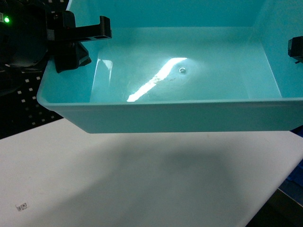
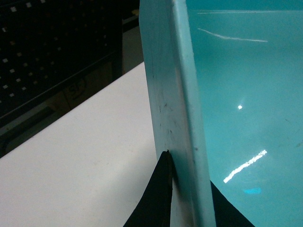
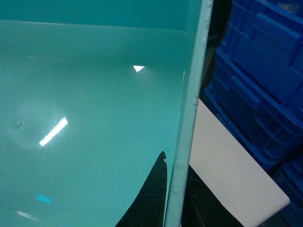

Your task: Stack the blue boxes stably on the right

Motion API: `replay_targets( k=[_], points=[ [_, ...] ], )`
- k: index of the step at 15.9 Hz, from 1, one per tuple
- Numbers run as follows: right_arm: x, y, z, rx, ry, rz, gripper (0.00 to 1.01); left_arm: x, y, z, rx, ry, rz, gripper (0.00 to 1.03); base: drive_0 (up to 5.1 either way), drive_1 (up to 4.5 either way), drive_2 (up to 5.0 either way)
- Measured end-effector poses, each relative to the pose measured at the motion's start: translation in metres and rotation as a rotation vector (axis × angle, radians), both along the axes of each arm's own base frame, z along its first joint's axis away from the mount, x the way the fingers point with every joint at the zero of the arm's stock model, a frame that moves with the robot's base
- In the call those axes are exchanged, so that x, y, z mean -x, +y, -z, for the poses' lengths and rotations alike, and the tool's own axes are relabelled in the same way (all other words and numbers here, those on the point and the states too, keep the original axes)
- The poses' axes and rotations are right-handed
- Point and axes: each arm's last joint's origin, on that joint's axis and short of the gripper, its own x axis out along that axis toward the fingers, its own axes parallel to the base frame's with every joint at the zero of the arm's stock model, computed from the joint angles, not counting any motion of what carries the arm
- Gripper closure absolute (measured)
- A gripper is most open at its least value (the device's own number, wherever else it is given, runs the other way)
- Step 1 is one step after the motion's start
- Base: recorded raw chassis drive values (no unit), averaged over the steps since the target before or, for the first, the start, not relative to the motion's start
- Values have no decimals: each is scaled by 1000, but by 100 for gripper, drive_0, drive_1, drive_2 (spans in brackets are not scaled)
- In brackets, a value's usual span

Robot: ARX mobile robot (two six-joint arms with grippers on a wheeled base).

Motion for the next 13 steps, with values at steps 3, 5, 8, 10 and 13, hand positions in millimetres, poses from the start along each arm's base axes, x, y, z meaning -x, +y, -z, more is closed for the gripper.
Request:
replay_targets(
  k=[3, 5, 8, 10, 13],
  points=[
    [0, 0, 0, 0, 0, -1, 94, 0, 0, 0, 0, 1, 0, 98, -152, -152, -152],
    [0, 0, 0, 0, 0, 0, 94, 0, 0, 0, 0, 1, 0, 98, -151, -151, -151],
    [0, 0, 0, 0, 0, 0, 94, 0, 0, 0, 0, 1, 0, 98, -150, -150, -150],
    [0, 0, 0, 0, 0, 0, 94, 0, 0, 0, 0, 0, 0, 98, -155, -155, -155],
    [0, 0, 0, 0, 0, -1, 94, 0, 0, 0, 0, 1, 0, 98, -160, -160, -160]
  ],
)
